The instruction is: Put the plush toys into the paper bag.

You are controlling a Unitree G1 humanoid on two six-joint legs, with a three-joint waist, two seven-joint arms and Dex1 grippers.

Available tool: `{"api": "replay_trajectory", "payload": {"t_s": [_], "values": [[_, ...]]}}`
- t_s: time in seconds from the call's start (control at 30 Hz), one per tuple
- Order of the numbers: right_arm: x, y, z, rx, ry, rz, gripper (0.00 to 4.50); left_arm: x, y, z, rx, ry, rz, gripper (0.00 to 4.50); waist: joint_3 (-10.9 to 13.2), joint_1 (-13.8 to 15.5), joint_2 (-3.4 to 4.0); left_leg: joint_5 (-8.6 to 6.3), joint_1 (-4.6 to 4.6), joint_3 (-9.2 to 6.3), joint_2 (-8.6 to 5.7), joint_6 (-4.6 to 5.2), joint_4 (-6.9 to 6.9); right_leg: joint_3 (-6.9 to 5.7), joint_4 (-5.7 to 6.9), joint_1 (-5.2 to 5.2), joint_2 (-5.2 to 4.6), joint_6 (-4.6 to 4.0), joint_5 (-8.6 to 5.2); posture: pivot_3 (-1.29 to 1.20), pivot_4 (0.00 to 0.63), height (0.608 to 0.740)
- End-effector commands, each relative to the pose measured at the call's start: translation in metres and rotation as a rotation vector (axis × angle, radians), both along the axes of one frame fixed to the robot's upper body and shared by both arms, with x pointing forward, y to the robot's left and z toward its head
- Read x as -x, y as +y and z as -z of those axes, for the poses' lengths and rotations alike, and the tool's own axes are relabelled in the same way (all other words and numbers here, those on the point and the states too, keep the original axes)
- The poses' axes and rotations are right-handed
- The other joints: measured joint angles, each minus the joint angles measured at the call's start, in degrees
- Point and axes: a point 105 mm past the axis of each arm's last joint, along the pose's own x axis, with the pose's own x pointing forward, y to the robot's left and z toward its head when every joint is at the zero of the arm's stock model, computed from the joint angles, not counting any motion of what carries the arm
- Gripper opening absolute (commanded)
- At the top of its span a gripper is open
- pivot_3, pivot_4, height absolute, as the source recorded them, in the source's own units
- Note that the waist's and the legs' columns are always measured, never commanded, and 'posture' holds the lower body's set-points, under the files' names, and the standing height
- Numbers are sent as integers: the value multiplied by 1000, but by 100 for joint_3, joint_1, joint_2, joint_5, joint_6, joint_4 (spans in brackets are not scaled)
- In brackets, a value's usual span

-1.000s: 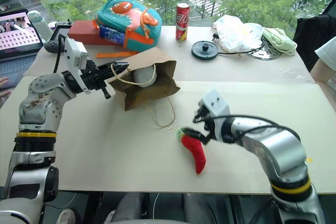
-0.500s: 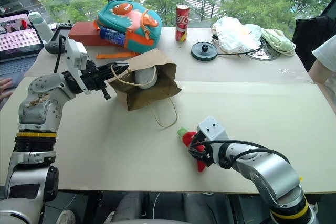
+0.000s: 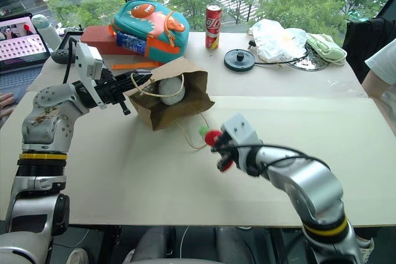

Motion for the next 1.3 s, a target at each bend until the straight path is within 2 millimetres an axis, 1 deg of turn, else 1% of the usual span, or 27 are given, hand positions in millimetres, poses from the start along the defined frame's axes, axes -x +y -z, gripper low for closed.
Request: {"api": "replay_trajectory", "payload": {"t_s": [0.03, 0.17, 0.23, 0.4, 0.5, 0.57, 0.6, 0.7, 0.77, 0.8, 0.83, 0.93, 1.03, 1.13, 1.23, 1.3], "values": [[-19, 19, -12, -25, -48, -11, 24, 2, -2, -13, -9, -55, 7, 0, 0, 1, 1, 0, -2, 0, -1, 0, -1, 0, -1, -2, -1, 0, 0, 0, 150, 728], [-42, 48, -20, -37, -75, -45, 24, 3, -2, -13, -7, -55, 7, 0, 0, 1, 2, 0, -18, 0, -1, 0, 0, 0, -1, -13, -1, -1, 1, 0, 150, 728], [-53, 58, -21, -28, -87, -46, 24, 3, -3, -12, -7, -54, 9, 0, 0, 0, 3, 0, -20, 0, -1, 0, 1, -1, 0, -16, -2, -2, 1, 0, 150, 728], [-73, 90, -37, -62, -132, -77, 24, 4, -5, -11, -5, -48, 17, 0, 1, -3, 4, 0, -24, 0, 0, 0, 0, -3, 4, -22, -2, -3, 2, 0, 150, 728], [-85, 101, -39, -51, -152, -73, 24, 4, -5, -10, -5, -46, 19, 0, 1, -4, 5, 0, -25, 0, 0, 0, 0, -4, 7, -26, -1, -4, 2, 0, 150, 728], [-90, 106, -42, -57, -163, -69, 847, 4, -5, -10, -6, -45, 19, 0, 1, -5, 5, 0, -26, 0, 0, 0, -2, -5, 7, -27, -2, -4, 2, 0, 150, 728], [-92, 110, -46, -82, -166, -70, 1057, 4, -5, -9, -6, -44, 20, 0, 1, -2, 6, 0, -27, 0, 1, 0, -3, -5, 7, -28, -2, -4, 3, 0, 150, 728], [-93, 117, -54, -136, -168, -75, 2125, 4, -5, -9, -6, -44, 21, 0, 1, -2, 6, 0, -34, -1, 1, 0, -3, -6, 32, -32, -3, -4, 3, 0, 150, 728], [-93, 119, -56, -153, -166, -78, 2824, 4, -6, -9, -6, -45, 20, 0, 1, -3, 6, 0, -41, 0, -1, -1, -2, -6, 49, -46, -5, -4, 3, 0, 150, 728], [-92, 120, -57, -160, -165, -81, 3071, 4, -5, -9, -7, -45, 20, 0, 1, -1, 6, 0, -42, -1, -1, -1, -2, -6, 51, -48, -5, -4, 3, 0, 150, 728], [-92, 120, -58, -164, -164, -84, 3478, 3, -5, -9, -7, -45, 19, 0, 1, -2, 7, 0, -42, -1, 0, -1, -2, -7, 54, -49, -5, -5, 3, 0, 150, 728], [-89, 116, -58, -172, -159, -84, 4434, 3, -5, -9, -8, -46, 18, 0, 1, -5, 7, 1, -41, -1, 0, -1, -3, -7, 56, -51, -5, -5, 3, 0, 150, 728], [-87, 105, -56, -170, -153, -73, 4434, 2, -5, -9, -8, -47, 18, 0, 1, -4, 7, 1, -41, -1, 0, -2, -3, -6, 58, -52, -4, -5, 3, 0, 150, 728], [-79, 90, -52, -167, -141, -68, 4434, 2, -5, -9, -8, -46, 17, 0, 1, 8, 7, 1, -42, -1, 0, -1, -2, -7, 58, -52, -5, -5, 3, 0, 150, 728], [-67, 76, -41, -138, -115, -80, 4434, 1, -5, -9, -8, -47, 17, 0, 1, 11, 7, 1, -44, -1, -1, -1, -2, -7, 56, -52, -5, -5, 3, 0, 150, 728], [-57, 65, -29, -100, -92, -87, 4434, 1, -5, -9, -7, -46, 17, 0, 1, 10, 7, 1, -45, -1, -1, -1, -2, -6, 55, -52, -5, -5, 3, 0, 150, 728]]}}
